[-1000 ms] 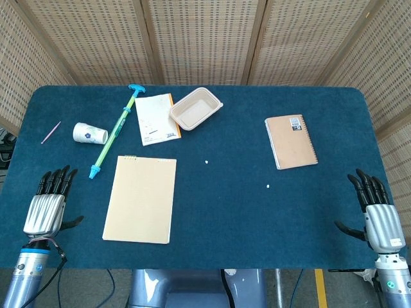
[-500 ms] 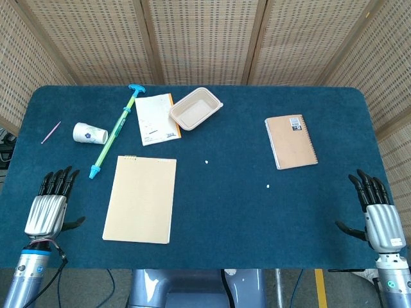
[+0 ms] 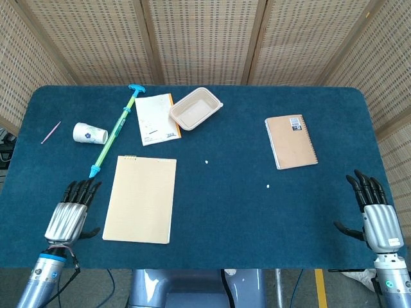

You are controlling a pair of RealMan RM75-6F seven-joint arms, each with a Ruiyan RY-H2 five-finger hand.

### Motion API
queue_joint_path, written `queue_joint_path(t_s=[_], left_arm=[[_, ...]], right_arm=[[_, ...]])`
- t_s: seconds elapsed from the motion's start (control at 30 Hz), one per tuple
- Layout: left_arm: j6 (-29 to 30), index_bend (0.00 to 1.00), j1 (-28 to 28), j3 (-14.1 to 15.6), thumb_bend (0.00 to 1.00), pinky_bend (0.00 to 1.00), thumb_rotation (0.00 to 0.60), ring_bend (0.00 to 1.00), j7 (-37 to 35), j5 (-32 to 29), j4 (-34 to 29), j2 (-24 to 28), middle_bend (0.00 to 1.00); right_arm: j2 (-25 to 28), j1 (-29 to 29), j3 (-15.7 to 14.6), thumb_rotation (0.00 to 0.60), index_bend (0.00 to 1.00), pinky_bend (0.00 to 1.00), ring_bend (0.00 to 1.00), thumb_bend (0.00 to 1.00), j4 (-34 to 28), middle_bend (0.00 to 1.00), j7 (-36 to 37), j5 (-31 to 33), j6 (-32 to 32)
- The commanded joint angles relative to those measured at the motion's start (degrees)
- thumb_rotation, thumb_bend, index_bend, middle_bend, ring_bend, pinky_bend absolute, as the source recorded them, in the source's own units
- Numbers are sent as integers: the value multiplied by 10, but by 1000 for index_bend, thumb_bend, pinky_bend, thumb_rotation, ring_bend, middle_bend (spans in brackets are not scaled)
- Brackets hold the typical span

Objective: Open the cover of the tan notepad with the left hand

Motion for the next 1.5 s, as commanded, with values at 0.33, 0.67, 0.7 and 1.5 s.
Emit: queue_joint_path(t_s=[0.33,0.67,0.7,1.5], left_arm=[[-61,0,-18,46,275,8,600,0,66,12,50,-82,0],[-77,0,-22,50,275,8,600,0,91,-6,79,-115,0],[-78,0,-22,49,274,8,600,0,91,-8,80,-117,0],[-98,0,-42,39,275,8,600,0,104,-38,123,-158,0]], right_arm=[[7,-3,4,600,0,6,0,149,0,0,24,1,8],[12,-6,7,600,0,6,0,149,-1,0,42,3,13],[13,-6,7,600,0,6,0,149,-1,0,42,3,13],[12,-7,12,600,3,0,0,149,1,0,48,5,17]])
